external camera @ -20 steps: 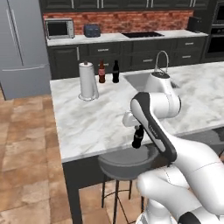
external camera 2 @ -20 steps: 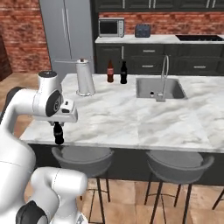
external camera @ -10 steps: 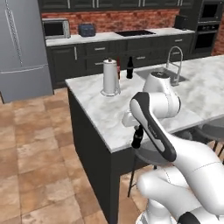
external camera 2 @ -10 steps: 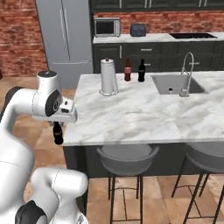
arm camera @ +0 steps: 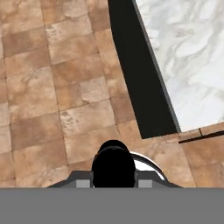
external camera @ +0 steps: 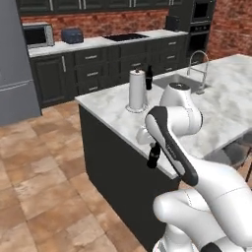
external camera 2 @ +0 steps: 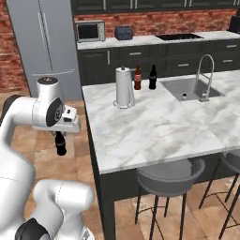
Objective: Place the large bottle from the dining counter next to the other large bottle outside the sink, and place the small bottle from the dining counter next to the other small bottle inside the sink.
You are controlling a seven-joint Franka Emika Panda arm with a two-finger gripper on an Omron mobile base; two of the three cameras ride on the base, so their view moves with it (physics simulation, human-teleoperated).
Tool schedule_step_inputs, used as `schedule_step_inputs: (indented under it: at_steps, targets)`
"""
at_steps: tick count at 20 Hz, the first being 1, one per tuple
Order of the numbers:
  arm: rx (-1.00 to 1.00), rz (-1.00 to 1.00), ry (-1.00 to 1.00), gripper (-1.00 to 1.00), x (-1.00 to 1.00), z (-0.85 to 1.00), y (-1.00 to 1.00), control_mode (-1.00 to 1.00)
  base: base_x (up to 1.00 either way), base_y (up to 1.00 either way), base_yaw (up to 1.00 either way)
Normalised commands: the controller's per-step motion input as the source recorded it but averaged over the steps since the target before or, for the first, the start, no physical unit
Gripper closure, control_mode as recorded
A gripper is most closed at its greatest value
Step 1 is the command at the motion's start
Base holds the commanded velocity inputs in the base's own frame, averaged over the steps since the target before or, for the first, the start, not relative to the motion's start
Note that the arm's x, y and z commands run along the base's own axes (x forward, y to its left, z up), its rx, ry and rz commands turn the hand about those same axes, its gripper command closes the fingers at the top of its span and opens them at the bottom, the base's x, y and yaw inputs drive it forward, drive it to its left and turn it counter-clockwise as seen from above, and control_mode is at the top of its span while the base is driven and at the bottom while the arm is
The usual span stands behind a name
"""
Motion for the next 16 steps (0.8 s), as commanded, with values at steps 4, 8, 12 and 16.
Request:
schedule_step_inputs:
  at_steps: [4, 8, 12, 16]
  targets:
    - [0.00, 0.00, 0.00, 1.00, 0.00, 0.00, 0.00, 1.00, 0.83, 1.00, -0.43]
    - [0.00, 0.00, 0.00, 1.00, 0.00, 0.00, 0.00, 1.00, 0.84, 1.00, -0.45]
    - [0.00, 0.00, 0.00, 1.00, 0.00, 0.00, 0.00, 1.00, 0.65, 1.00, -0.43]
    - [0.00, 0.00, 0.00, 1.00, 0.00, 0.00, 0.00, 1.00, 0.40, 1.00, -0.39]
